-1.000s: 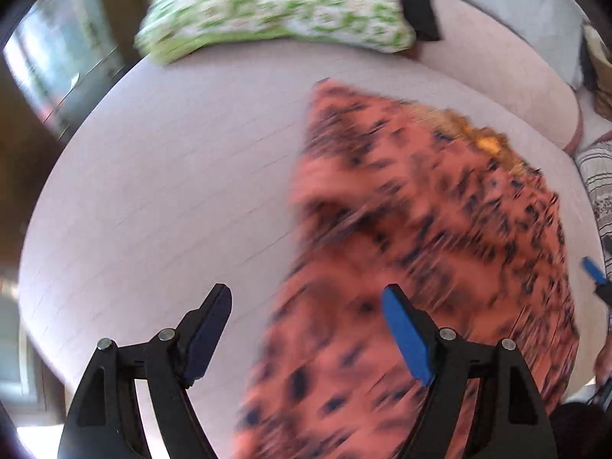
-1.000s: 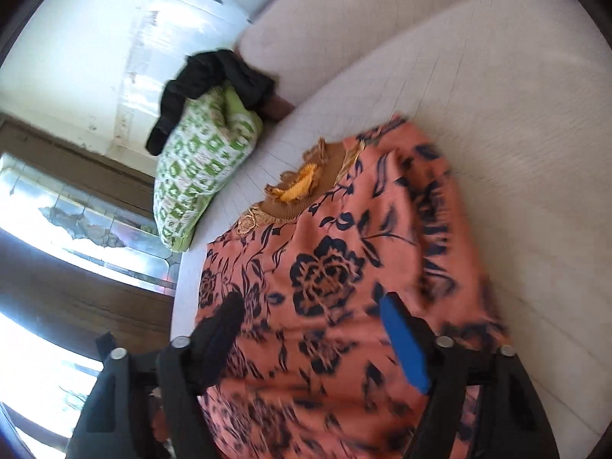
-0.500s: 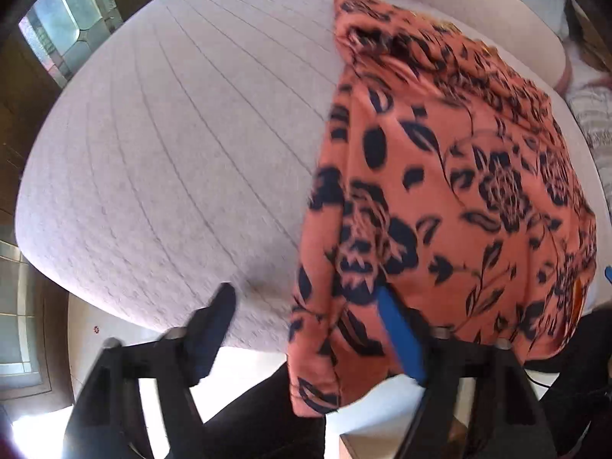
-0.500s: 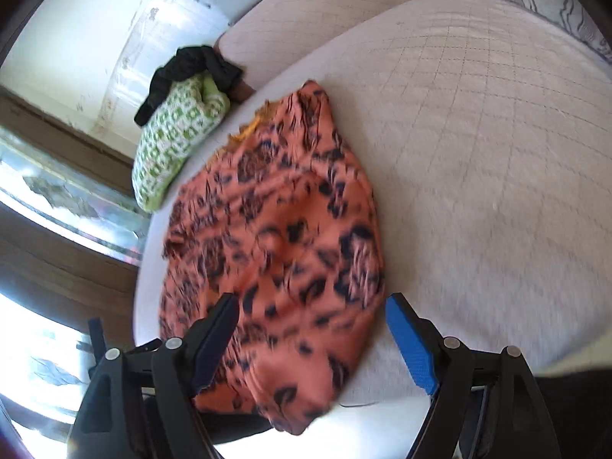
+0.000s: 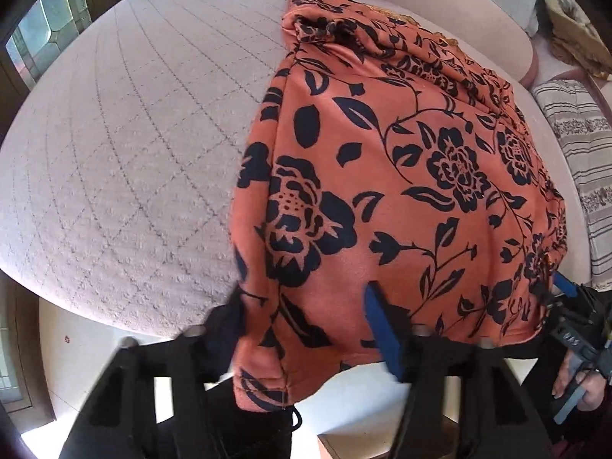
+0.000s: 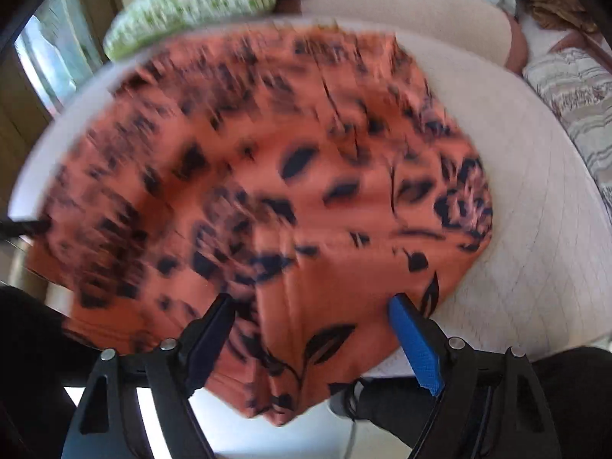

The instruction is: Fold small clothes

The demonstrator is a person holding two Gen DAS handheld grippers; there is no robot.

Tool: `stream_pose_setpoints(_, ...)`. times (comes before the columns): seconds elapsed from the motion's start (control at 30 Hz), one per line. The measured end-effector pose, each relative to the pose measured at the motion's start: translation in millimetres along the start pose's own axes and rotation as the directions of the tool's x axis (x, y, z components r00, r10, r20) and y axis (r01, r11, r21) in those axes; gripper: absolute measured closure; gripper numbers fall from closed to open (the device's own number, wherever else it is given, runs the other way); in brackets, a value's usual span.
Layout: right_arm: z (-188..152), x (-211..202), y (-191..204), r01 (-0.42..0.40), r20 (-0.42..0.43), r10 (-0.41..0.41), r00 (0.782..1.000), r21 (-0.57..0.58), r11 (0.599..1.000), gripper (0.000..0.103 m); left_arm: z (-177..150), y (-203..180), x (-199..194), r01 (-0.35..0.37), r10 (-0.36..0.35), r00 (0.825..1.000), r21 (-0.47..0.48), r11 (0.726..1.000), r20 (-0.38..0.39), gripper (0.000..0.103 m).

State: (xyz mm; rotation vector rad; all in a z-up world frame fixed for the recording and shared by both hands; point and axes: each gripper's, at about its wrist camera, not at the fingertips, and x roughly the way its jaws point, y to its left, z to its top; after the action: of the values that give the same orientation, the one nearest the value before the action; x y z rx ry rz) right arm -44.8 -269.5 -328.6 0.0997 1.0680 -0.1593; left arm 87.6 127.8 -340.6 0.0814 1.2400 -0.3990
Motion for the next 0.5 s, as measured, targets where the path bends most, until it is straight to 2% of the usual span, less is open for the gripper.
stream_pose_setpoints(0.07,2.0,-10.0,-17.2,-0.085,-0.005,0.085,0.996,0.033,0.996,0.073,6.3,2.0,-1.1,0.025,-0.025,1.000,-0.006,1.000,0.016,0.094)
stream_pose_setpoints(0.13,6.3,-16.0,-46.0,-0.166,-0.026,0.170,0.985,0.124,0.978,0.087,8.7,8.8,-9.3,0.089,-0.088,0.996,-0.041,0.995,0.031,0.095)
stream_pose_setpoints(0.23,7.1,-23.9,-89.7,-0.231,-0.019,0.245,0.969,0.268,0.935,0.092,14.4,9.6,-20.5,0.161,-0.159,0.985,-0.038,0.986,0.065,0.095)
stream_pose_setpoints(0.37,1.1,-34.2,-144.0,-0.326,0.026,0.356,0.934,0.470,0.821,0.095,22.5,14.0,-54.6,0.273,-0.266,0.953,-0.035,0.961,0.149,0.095)
stream_pose_setpoints(0.43,-0.6,-31.0,-157.4,-0.358,0.025,0.409,0.912,0.535,0.766,0.095,26.3,17.7,-59.2,0.281,-0.271,0.952,-0.052,0.958,0.142,0.095)
stream_pose_setpoints(0.5,-3.6,-22.8,-159.9,-0.356,-0.006,0.449,0.893,0.601,0.716,0.092,25.8,15.9,-52.2,0.258,-0.251,0.963,-0.066,0.964,0.095,0.093)
